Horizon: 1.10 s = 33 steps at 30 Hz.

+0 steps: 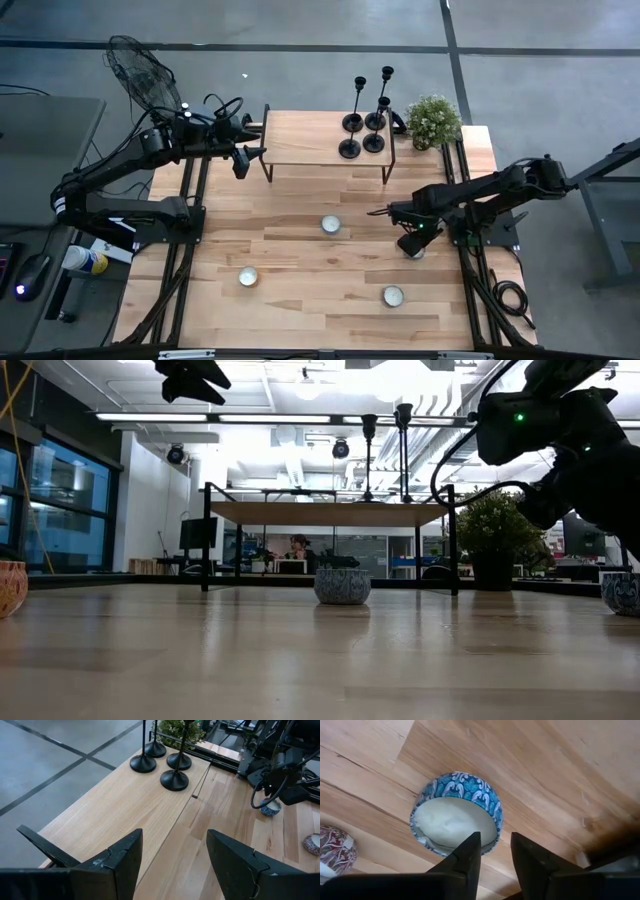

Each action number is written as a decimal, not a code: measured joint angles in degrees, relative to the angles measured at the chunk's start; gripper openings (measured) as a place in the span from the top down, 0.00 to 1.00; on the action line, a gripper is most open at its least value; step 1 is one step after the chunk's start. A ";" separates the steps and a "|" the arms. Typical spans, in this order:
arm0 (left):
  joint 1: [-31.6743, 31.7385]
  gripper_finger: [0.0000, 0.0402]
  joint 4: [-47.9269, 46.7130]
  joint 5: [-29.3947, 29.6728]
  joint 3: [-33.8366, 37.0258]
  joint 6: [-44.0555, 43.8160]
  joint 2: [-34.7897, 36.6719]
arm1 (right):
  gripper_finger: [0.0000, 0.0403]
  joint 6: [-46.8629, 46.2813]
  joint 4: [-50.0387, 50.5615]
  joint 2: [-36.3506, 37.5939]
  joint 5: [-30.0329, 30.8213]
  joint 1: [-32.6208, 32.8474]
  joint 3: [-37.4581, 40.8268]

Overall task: Pick & Place candle stick holders
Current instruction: Put the blue scented candle on the shelf

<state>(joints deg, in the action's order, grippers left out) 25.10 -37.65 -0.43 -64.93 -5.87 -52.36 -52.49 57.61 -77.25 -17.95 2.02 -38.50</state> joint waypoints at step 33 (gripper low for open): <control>0.00 0.46 0.04 0.00 0.00 0.00 -0.01 | 0.83 0.94 1.87 -3.02 0.17 0.00 0.00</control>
<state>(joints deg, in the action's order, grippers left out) 25.10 -37.60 -0.43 -64.93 -5.87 -52.37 -51.55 59.48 -80.27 -17.78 2.02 -38.50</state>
